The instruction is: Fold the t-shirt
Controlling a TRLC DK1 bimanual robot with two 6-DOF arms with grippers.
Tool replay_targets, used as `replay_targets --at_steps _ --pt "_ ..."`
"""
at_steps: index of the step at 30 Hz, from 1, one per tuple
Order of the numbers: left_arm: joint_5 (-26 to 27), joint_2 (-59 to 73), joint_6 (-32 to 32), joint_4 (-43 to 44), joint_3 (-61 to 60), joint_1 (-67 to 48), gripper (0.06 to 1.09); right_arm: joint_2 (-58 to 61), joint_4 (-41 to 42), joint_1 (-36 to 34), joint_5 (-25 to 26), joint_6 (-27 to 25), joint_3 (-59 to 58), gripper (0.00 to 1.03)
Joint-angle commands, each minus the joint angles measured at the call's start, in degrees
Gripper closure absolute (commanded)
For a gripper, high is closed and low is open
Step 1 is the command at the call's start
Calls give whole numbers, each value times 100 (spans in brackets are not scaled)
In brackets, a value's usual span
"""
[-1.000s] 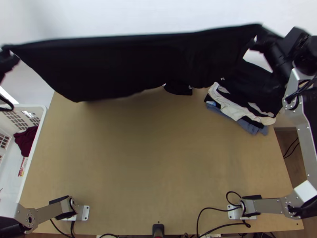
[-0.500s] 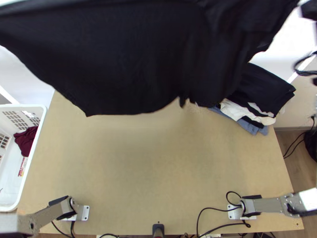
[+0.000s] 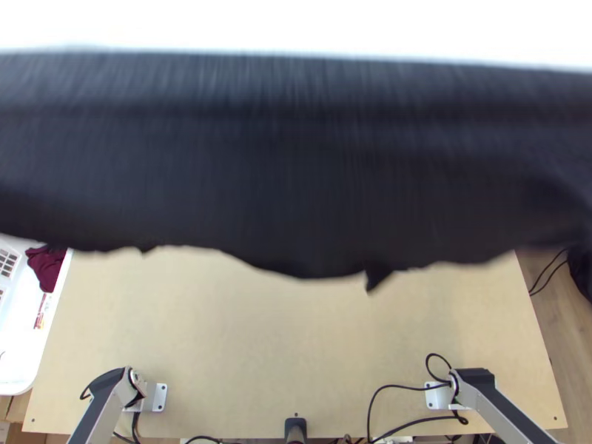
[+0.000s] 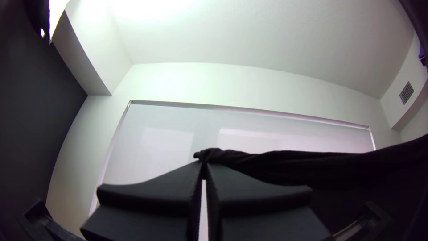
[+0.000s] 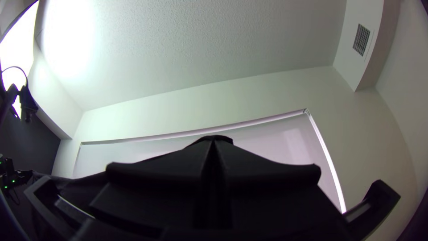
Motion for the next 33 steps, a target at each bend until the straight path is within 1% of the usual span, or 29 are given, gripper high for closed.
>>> replay_targets --at_steps 1,5,8,9,11,13,15,17,20,21,23,24,25,26,29,30,31,33 --pt "-189 -180 -118 -92 -374 59 105 -18 -222 86 166 -151 -61 100" --pt "-189 -321 -110 -233 -664 50 105 -26 -468 244 166 -142 -184 100" --pt "-154 -497 -101 -303 -1200 50 105 -202 -495 262 183 -2 -923 100" --pt "-84 -558 -101 -356 -1455 50 105 -299 -477 262 192 25 -1318 100" --pt "-31 -716 -127 -479 -1965 42 105 -483 -468 262 192 262 -2021 100" --pt "-5 -839 -382 -892 -2413 -20 105 -685 -442 262 192 429 -2927 100" --pt "57 -1033 -540 -1042 -3072 -29 105 -940 -257 262 166 631 -3937 100" --pt "145 -1217 -628 -1077 -3837 -55 105 -1151 -3 262 -10 728 -4922 100" --pt "567 -1279 -725 -1191 -4953 -81 105 -1301 279 262 -283 816 -6240 100" --pt "769 -1226 -725 -1253 -5261 -81 105 -1301 384 262 -362 851 -6618 100" --pt "962 -1050 -760 -1182 -5788 -81 105 -1266 701 235 -423 869 -7339 100" --pt "1068 -883 -760 -1174 -5955 -73 105 -1204 876 209 -520 860 -7655 100" --pt "1085 -681 -760 -1130 -6087 -55 105 -1090 1096 174 -537 860 -7954 100" --pt "1208 -409 -760 -1165 -6157 -73 105 -940 1237 147 -546 869 -8130 100" --pt "1252 444 -646 -936 -6237 -64 105 -325 1527 112 -546 913 -8376 100" --pt "1235 725 -514 -901 -6201 -169 105 -79 1676 103 -546 921 -8411 100" --pt "1112 936 -452 -681 -6193 -196 105 167 1808 86 -546 921 -8429 100" --pt "1076 1419 -400 -259 -6140 -248 105 589 2072 68 -546 974 -8393 100"
